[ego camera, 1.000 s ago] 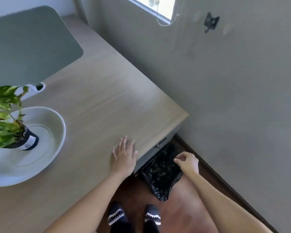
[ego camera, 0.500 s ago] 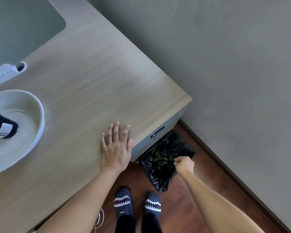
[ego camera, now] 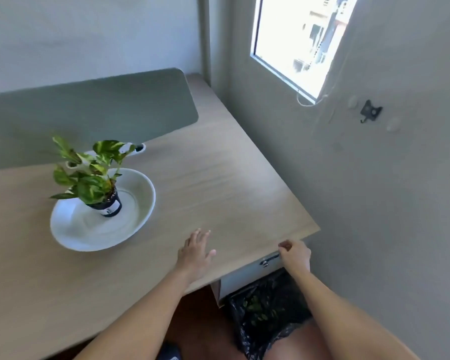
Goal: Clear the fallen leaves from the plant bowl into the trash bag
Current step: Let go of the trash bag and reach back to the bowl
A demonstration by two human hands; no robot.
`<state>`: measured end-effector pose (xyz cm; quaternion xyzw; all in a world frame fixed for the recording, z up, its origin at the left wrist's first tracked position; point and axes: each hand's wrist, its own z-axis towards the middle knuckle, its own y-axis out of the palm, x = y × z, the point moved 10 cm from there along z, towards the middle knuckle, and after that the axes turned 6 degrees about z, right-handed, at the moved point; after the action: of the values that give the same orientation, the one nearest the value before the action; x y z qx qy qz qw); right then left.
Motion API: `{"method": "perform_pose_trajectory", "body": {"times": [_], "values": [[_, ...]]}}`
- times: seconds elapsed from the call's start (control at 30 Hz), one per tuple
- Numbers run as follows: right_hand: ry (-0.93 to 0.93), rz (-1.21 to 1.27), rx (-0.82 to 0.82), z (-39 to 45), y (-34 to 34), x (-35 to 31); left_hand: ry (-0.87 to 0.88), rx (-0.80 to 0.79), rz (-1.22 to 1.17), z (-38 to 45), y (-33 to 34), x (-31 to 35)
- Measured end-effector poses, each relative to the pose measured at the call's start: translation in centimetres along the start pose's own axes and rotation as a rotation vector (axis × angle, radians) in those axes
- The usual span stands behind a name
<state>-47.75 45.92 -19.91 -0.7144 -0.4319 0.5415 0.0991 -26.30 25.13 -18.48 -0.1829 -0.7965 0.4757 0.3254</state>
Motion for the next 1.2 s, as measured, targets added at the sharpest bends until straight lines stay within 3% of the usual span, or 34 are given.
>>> {"method": "perform_pose_trajectory", "body": {"times": [0.27,0.33,0.43,0.53,0.6,0.7,0.9,1.2], "values": [[-0.213,-0.012,-0.184,-2.7,12.6,-15.1,-0.475,0.388,-0.334,-4.7,-11.0,-19.8],[-0.22,-0.003,-0.259,-3.2,17.1,-16.9,-0.64,0.394,-0.448,-6.1,-11.0,-24.4],[-0.206,0.011,-0.362,-6.3,23.0,-19.7,-0.832,0.266,-0.791,-7.4,-8.6,-29.4],[-0.145,-0.014,-0.455,-7.8,28.4,-21.3,-0.787,0.056,-1.107,-6.5,-7.1,-30.8],[-0.069,0.023,-0.488,-8.6,30.9,-21.7,-0.726,-0.076,-1.162,-5.7,-6.8,-30.8],[-0.015,0.087,-0.458,-9.2,32.8,-23.0,-0.661,-0.146,-1.188,-4.6,-7.6,-31.2],[0.104,0.211,-0.464,-9.0,35.1,-25.1,-0.616,-0.122,-1.26,-1.5,-10.1,-33.6],[0.107,0.209,-0.573,-7.5,37.7,-28.7,-0.624,-0.056,-1.338,1.7,-12.7,-35.5]]}}
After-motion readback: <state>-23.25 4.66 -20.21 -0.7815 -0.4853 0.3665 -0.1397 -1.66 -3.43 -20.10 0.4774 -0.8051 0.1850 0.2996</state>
